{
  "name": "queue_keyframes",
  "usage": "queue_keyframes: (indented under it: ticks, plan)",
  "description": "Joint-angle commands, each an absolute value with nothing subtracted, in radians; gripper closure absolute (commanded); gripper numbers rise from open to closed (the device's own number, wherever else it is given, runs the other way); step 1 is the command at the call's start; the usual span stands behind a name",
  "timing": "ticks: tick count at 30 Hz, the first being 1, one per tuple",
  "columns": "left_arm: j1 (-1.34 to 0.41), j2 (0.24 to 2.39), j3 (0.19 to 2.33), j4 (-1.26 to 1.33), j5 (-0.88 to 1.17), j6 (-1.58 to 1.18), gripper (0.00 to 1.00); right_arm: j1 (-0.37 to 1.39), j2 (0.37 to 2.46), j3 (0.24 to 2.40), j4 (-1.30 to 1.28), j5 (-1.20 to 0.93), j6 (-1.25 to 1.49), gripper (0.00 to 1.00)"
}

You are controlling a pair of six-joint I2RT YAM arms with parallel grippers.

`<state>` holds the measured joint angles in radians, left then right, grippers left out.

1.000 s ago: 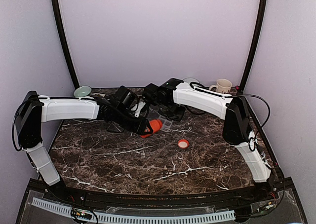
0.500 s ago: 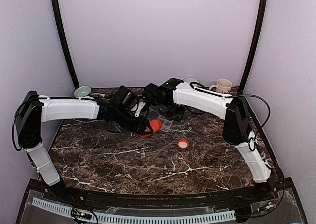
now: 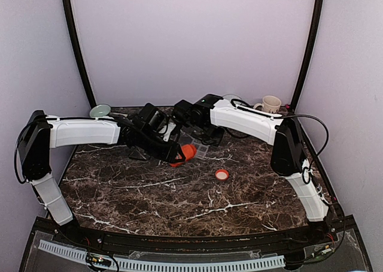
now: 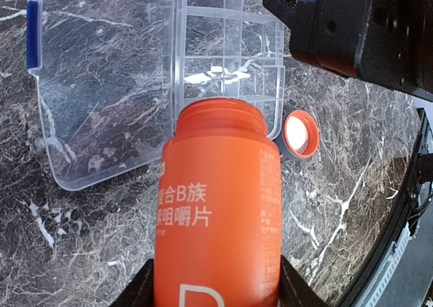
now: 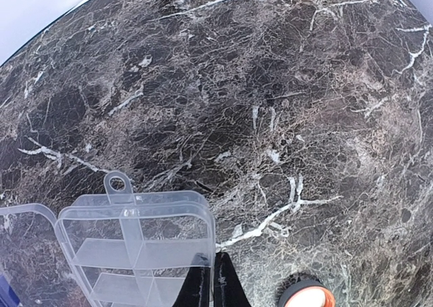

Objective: Sort the pills into containers
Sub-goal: Pour the pill into the compartment of the pill container.

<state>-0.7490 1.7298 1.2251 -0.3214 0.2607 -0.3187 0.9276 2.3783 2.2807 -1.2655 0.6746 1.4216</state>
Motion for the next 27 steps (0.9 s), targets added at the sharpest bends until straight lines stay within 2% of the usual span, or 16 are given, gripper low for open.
queue_keyframes:
  ticks: [1,17,27]
  plan:
    - [-0.752,1.697,1.238,-0.381,0.242,-0.319,1.0,0.946,2.309,2.28,-1.255,0.72,1.41,1.0]
    - [-0.753,1.74,1.385,-0.54,0.235,-0.305,1.0,0.953,2.308,2.245,-1.245,0.734,1.417,1.0]
    - [-0.754,1.757,1.398,-0.535,0.24,-0.309,1.0,0.956,2.303,2.245,-1.229,0.724,1.404,1.0]
